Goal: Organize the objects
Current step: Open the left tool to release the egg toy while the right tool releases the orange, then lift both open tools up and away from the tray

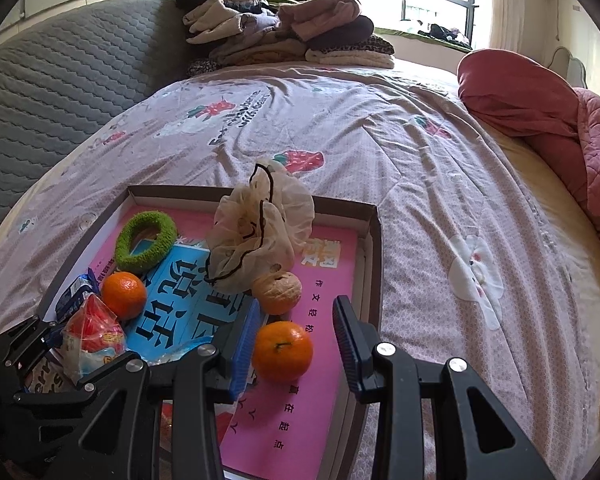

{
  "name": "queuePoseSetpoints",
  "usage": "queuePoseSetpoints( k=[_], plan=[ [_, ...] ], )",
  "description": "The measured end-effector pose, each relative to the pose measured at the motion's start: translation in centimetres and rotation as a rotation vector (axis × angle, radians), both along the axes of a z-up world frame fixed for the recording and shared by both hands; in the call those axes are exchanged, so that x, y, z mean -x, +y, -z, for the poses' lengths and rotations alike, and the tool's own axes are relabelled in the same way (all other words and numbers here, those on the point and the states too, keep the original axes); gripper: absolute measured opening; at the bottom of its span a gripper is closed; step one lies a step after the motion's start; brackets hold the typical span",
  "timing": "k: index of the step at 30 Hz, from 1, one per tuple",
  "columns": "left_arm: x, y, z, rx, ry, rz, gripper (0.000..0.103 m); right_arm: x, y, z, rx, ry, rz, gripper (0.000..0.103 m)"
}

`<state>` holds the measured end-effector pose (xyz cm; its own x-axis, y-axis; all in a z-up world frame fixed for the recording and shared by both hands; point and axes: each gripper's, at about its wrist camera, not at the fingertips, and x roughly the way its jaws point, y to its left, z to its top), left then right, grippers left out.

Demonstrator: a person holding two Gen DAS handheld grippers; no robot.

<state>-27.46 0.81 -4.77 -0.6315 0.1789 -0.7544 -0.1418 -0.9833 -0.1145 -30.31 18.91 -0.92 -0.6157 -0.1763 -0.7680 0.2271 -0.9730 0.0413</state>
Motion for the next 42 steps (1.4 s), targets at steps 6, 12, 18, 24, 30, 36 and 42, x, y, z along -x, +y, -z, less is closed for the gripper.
queuePoseSetpoints(
  k=[6, 12, 18, 24, 30, 36, 42],
  plan=[
    [-0.8, -0.2, -0.9, -0.015, 0.025, -0.01, 0.064, -0.2, 0.0, -0.7, 0.004, 0.013, 0.0, 0.038],
    [-1.5, -0.3, -1.8, -0.008, 0.044, -0.021, 0.065, -0.7, -0.1, -1.2, 0.005, 0.028, 0.002, 0.038],
    [-2.2, -0.6, -2.9, -0.009, 0.059, -0.044, 0.07, -1.5, -0.3, -2.1, 0.002, 0.053, -0.003, 0.04],
    [-3.4, -0.7, -4.4, 0.0, 0.085, -0.053, 0.071, -2.9, -0.6, -3.7, 0.016, 0.089, -0.015, 0.047],
    [-5.0, -0.8, -6.2, 0.004, 0.119, -0.056, 0.071, -4.5, -0.7, -5.3, 0.04, 0.124, -0.024, 0.05],
    [-7.0, -1.5, -8.2, 0.006, 0.169, -0.075, 0.071, -6.5, -0.9, -7.2, 0.052, 0.179, -0.033, 0.053],
    [-9.1, -2.1, -10.1, 0.013, 0.214, -0.092, 0.071, -8.8, -1.7, -9.3, 0.06, 0.253, -0.053, 0.056]
  ],
)
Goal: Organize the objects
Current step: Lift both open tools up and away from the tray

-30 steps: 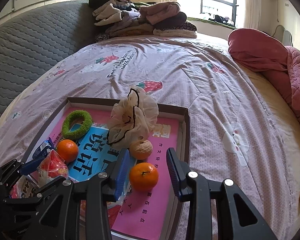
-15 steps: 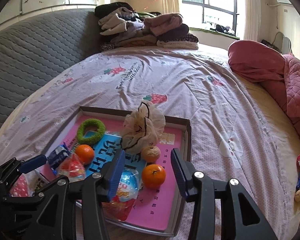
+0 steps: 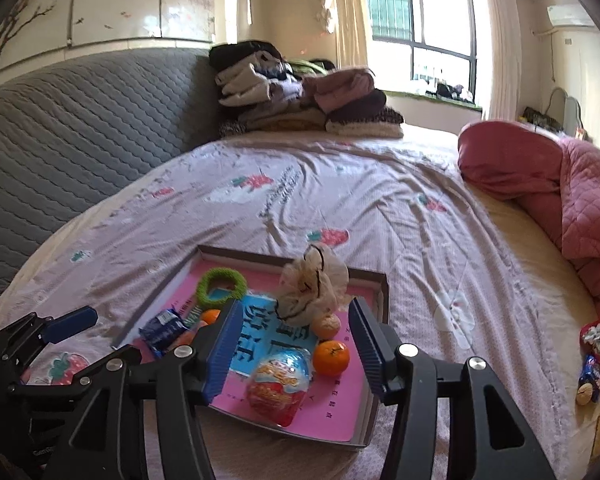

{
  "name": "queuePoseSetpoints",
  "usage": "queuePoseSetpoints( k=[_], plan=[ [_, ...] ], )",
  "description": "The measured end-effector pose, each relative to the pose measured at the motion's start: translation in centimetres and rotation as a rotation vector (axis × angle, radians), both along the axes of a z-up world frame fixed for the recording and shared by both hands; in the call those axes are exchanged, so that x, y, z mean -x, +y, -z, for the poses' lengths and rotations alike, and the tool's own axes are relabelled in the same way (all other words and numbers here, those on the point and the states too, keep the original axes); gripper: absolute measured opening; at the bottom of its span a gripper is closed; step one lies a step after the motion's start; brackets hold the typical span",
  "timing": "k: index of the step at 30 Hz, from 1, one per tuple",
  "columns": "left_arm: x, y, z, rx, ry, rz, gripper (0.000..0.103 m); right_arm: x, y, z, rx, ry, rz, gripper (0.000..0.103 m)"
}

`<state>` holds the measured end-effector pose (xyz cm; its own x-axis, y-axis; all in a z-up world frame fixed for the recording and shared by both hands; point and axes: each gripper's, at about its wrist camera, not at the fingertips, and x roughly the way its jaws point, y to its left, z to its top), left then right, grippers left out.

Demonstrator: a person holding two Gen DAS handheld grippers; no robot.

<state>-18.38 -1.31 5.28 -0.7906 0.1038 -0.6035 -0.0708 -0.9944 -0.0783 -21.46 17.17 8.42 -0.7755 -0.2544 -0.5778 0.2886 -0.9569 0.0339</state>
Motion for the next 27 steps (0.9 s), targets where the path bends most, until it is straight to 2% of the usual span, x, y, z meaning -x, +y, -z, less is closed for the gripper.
queuePoseSetpoints(
  k=[12, 27],
  plan=[
    [-3.2, -0.4, -2.4, 0.041, 0.067, -0.039, 0.072, -4.7, -0.5, -3.3, 0.014, 0.121, -0.025, 0.06],
    [-5.2, -1.6, -3.6, 0.049, 0.092, -0.083, 0.072, -7.3, 0.7, -4.1, 0.047, 0.143, -0.011, 0.066]
  ],
)
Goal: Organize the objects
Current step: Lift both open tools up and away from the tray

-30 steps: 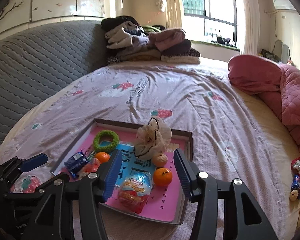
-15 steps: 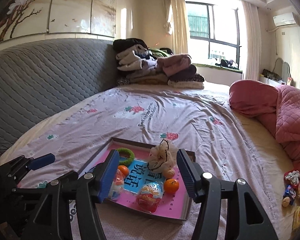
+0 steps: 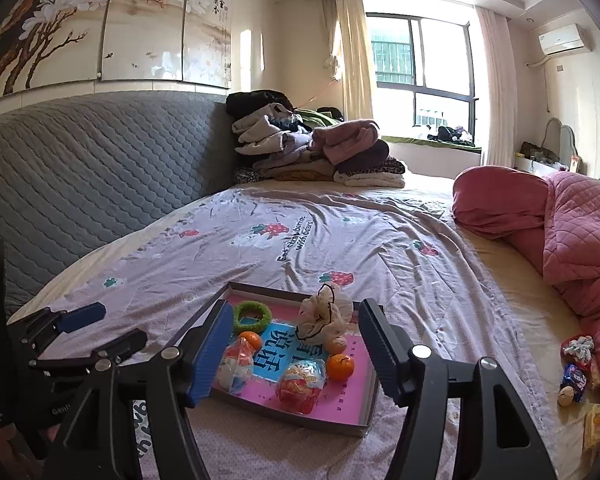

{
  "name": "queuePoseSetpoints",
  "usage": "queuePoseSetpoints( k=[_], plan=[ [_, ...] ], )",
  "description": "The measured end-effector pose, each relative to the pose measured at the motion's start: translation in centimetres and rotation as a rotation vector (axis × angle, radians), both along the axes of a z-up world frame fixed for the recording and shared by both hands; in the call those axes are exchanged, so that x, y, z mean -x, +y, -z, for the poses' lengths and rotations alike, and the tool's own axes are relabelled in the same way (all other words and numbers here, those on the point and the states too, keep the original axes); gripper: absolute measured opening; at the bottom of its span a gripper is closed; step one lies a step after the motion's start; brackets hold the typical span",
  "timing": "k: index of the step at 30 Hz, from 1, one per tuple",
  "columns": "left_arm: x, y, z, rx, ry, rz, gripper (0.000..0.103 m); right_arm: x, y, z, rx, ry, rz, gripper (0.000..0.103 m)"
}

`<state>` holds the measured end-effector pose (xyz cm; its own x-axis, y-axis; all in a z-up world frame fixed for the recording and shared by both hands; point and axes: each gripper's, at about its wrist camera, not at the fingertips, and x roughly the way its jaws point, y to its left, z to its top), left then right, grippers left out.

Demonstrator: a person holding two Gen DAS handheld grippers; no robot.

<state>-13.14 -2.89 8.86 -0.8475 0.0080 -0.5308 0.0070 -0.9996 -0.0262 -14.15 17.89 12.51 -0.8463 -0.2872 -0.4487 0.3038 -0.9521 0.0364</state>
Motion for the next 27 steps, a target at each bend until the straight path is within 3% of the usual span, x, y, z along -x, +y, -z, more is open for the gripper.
queuePoseSetpoints(
  k=[14, 27],
  plan=[
    [-1.8, -0.3, -0.2, -0.003, 0.024, -0.007, 0.072, -2.3, 1.0, 2.7, 0.036, -0.024, 0.042, 0.067],
    [-2.3, 0.2, 2.2, 0.017, -0.004, -0.006, 0.072, -3.2, 1.1, 5.0, 0.02, -0.035, 0.095, 0.068]
  ],
)
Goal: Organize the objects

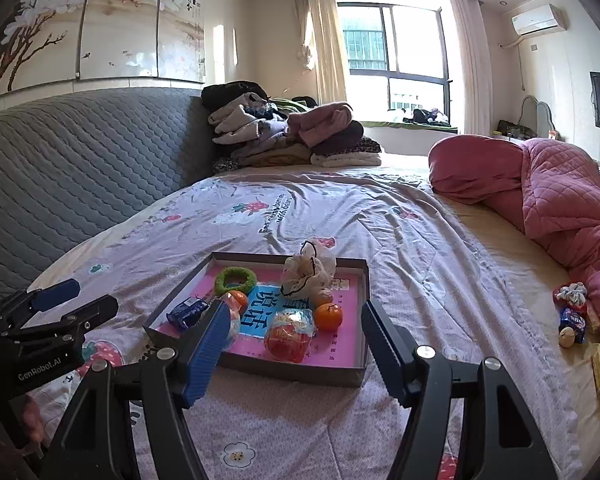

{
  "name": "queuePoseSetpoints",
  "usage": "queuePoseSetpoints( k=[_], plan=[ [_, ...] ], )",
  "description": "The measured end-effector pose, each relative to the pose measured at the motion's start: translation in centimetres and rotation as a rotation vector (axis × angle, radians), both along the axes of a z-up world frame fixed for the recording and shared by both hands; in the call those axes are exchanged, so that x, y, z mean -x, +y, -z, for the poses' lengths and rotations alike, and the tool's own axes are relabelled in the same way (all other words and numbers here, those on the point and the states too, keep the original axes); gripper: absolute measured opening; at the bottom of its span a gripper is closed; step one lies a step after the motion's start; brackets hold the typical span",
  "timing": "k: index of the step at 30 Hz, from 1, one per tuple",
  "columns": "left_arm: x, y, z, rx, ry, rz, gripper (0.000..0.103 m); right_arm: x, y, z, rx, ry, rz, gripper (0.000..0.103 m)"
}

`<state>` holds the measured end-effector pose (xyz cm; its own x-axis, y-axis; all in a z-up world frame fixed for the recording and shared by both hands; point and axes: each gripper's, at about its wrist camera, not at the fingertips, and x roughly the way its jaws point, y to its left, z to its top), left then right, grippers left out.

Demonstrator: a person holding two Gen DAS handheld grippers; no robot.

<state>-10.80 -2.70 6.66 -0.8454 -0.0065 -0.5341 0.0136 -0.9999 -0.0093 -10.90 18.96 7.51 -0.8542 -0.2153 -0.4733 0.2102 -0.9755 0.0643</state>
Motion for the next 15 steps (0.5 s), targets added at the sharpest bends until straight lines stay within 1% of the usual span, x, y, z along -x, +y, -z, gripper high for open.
queuePoseSetpoints(
  k=[10, 15],
  plan=[
    [0.3, 0.5, 2.0, -0.006, -0.03, -0.01, 0.072, 0.1, -1.5, 2.3, -0.013, -0.041, -0.012, 0.068],
    [0.8, 0.0, 3.0, -0.005, -0.043, -0.027, 0.072, 0.2, -2.0, 3.5, -0.023, -0.061, -0.012, 0.068]
  ],
)
